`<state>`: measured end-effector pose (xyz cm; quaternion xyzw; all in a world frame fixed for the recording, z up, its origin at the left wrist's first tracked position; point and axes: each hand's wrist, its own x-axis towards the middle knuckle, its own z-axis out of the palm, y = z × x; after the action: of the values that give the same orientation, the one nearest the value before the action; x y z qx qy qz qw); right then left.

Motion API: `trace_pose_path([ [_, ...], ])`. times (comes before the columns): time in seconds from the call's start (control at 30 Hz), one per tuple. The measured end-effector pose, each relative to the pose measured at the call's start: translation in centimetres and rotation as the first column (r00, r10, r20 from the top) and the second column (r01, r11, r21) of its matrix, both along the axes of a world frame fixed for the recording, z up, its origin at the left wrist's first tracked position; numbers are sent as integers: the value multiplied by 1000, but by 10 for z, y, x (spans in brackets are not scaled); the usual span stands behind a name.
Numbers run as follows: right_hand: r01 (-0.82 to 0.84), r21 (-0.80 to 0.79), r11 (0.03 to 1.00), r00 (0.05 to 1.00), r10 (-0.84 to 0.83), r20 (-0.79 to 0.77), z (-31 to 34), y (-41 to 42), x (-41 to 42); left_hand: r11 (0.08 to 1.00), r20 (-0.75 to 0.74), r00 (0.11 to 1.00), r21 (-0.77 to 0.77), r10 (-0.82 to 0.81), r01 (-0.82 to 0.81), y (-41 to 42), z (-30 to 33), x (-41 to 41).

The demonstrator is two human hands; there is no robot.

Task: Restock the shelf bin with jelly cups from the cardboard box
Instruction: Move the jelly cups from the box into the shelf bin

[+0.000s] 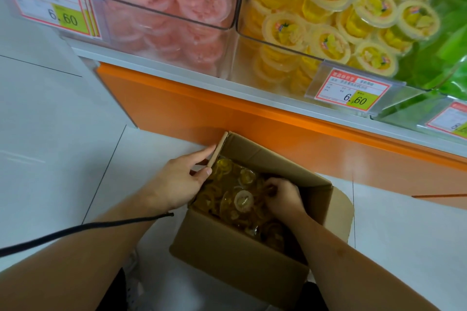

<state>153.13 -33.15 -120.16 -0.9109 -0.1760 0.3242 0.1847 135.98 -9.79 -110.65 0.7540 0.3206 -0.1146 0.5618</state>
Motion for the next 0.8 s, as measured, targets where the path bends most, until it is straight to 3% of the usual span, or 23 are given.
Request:
trace_pose_path([
  [0.3, 40, 59, 997, 999, -39, -15, 49, -5, 0, 996, -52, 998, 81, -31, 36, -3, 15, -1],
  [0.47, -30, 176, 984, 994, 48, -101, 106, 9, -6, 914, -209, 970, 358, -123, 193, 3, 39, -1],
  [0.57, -21, 306, 952, 990, 62, -125, 160, 24, -16, 874, -152, 981, 454, -117, 174, 0, 76, 6],
  [0.7, -32, 516, 856, 998, 58, -34, 247, 42, -28, 980, -43, 999, 199, 12, -3, -14, 133, 20],
  [0.77, -44, 620, 783, 999, 48, 10, 290, 47, -31, 957, -12, 973, -177, 231, -229, -25, 166, 24],
  [0.8, -63, 656, 752, 998, 46, 43, 309, 48, -33, 856, -38, 943, -407, 331, -317, -30, 183, 25],
])
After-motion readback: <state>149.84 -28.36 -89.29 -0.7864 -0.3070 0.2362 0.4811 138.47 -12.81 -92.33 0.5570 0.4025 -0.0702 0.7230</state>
